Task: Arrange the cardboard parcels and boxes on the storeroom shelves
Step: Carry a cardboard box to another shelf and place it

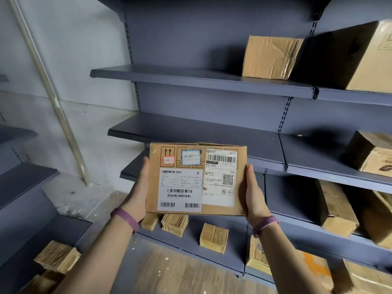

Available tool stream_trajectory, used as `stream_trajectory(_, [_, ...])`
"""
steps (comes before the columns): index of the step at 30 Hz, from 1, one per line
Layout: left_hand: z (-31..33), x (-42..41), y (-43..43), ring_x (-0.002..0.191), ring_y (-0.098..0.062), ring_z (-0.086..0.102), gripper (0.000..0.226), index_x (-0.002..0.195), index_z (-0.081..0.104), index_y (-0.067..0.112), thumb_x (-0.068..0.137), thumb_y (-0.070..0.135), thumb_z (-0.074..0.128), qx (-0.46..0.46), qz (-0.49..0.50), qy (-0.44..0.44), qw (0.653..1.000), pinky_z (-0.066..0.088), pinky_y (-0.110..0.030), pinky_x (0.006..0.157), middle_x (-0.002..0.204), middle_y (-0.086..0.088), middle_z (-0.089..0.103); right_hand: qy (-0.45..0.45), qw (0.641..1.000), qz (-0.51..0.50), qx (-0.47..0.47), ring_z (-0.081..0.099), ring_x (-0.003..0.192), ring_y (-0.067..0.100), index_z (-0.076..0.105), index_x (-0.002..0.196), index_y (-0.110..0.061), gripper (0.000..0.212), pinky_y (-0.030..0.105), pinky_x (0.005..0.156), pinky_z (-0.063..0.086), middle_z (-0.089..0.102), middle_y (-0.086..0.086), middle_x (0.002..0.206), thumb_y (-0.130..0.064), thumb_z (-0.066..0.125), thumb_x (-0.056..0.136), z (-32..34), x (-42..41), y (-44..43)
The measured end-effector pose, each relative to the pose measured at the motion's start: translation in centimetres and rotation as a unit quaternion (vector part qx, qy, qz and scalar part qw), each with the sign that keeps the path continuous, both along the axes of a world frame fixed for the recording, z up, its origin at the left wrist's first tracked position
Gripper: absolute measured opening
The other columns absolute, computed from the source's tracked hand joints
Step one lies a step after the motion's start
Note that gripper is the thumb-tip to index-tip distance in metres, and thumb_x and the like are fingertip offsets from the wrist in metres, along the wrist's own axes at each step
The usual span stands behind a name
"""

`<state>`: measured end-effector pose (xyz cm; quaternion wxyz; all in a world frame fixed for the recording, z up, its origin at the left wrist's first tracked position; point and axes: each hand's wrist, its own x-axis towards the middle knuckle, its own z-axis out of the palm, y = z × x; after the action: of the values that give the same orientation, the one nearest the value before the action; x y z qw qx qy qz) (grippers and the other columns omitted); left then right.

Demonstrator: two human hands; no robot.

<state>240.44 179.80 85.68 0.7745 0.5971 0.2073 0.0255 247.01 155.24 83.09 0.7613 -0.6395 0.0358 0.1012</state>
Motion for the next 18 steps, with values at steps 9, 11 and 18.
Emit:
stream_trajectory(9, [-1.0,0.4,-0.2,0.112,-0.033,0.066,0.080,0.119,0.069,0.032,0.082,0.090,0.027,-0.003,-0.090,0.040,0.995,0.047,-0.057,0.103,0.119,-0.007,0.072,0.034,0.993,-0.112,0.001,0.066,0.111,0.016,0.070,0.118,-0.022,0.105,0.042,0.111,0.043,0.072,-0.003,0.118,-0.098,0.056,0.047,0.6,-5.5,-0.9])
stream_trajectory(11, [-1.4,0.8,-1.2,0.114,-0.032,0.066,0.090,0.124,0.068,0.037,0.069,0.098,0.033,-0.001,-0.128,0.046,0.991,0.046,-0.059,0.104,0.121,-0.003,0.072,0.034,0.992,-0.123,-0.002,0.067,0.109,0.016,0.071,0.109,-0.021,0.073,0.040,0.108,0.045,0.073,-0.002,0.114,-0.082,0.048,0.076,0.8,-6.8,-2.1])
stream_trajectory(18, [-1.2,2.7,-9.7,0.109,-0.032,0.069,0.076,0.121,0.069,0.027,0.092,0.079,0.022,-0.001,-0.246,0.037,0.968,0.049,-0.054,0.103,0.114,-0.007,0.075,0.046,0.963,-0.265,0.021,0.065,0.103,0.013,0.068,0.102,-0.021,0.058,0.032,0.094,0.052,0.070,-0.003,0.110,-0.072,0.047,0.086,1.0,-11.0,-9.1])
